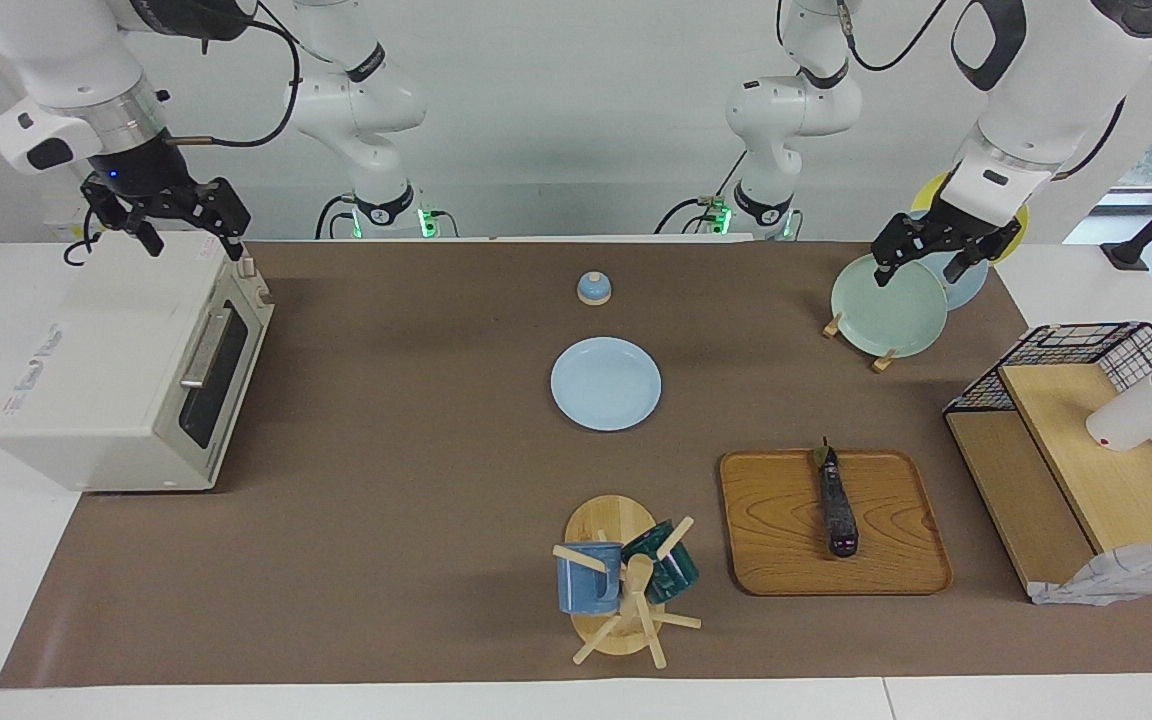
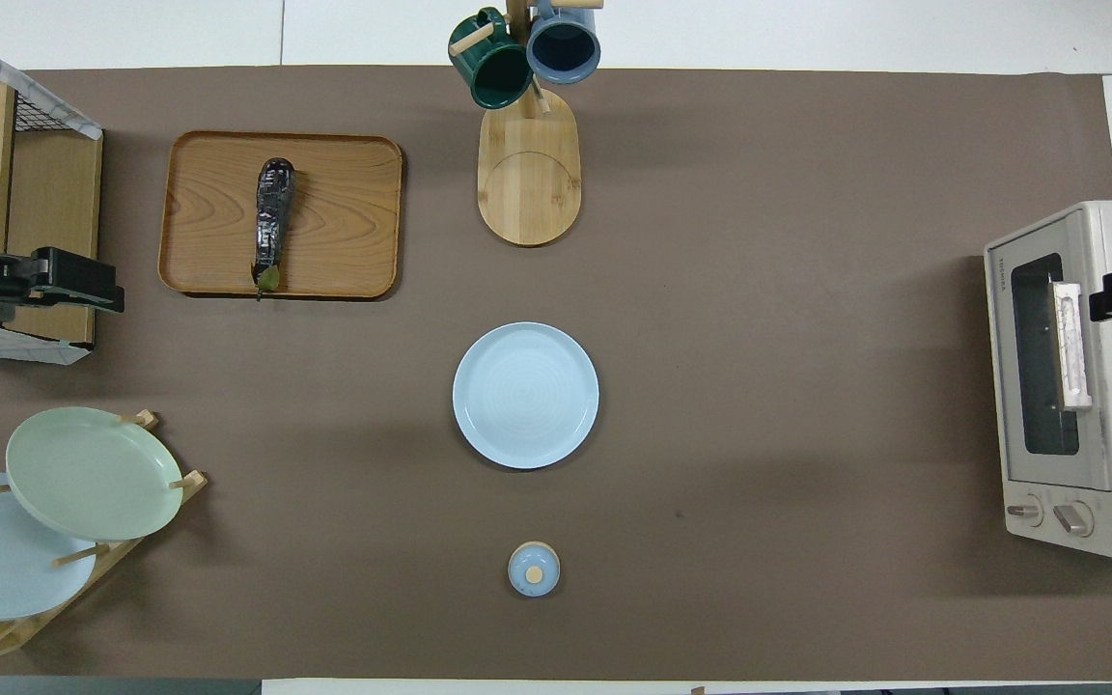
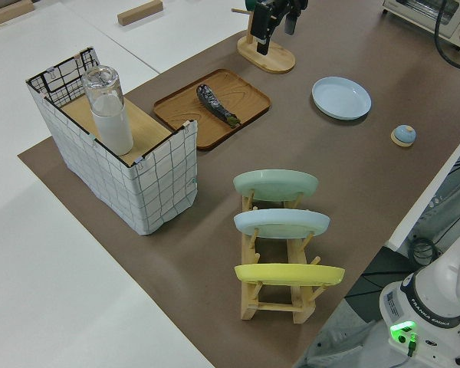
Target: Put eggplant into oven
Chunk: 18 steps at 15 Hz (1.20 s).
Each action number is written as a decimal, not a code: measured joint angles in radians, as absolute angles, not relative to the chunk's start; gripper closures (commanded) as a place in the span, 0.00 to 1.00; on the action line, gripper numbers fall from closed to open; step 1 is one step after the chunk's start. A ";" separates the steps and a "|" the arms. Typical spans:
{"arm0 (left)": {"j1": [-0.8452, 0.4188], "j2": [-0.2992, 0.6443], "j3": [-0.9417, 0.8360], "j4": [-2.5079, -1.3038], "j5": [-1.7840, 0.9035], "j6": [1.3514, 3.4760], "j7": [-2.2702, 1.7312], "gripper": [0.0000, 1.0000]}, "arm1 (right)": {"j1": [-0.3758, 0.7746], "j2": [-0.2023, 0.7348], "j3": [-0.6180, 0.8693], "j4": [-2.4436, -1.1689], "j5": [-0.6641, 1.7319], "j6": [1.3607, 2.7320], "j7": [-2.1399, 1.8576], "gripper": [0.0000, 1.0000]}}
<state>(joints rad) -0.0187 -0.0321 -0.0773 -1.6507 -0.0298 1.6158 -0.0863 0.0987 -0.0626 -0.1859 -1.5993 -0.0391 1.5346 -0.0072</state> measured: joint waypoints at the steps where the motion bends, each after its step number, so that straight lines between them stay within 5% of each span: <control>1: -0.019 -0.032 -0.078 -1.657 -0.030 1.621 -0.089 0.00 | 0.099 -0.063 -0.186 -1.599 -0.039 1.535 -0.007 0.00; 10: -0.019 -0.017 -0.078 -1.689 -0.030 1.776 -0.091 0.00 | 0.099 -0.063 -0.186 -1.599 -0.039 1.535 -0.007 0.00; 18: -0.049 0.215 -0.092 -1.632 -0.033 1.913 -0.089 0.00 | 0.099 -0.063 -0.186 -1.599 -0.039 1.535 -0.007 0.00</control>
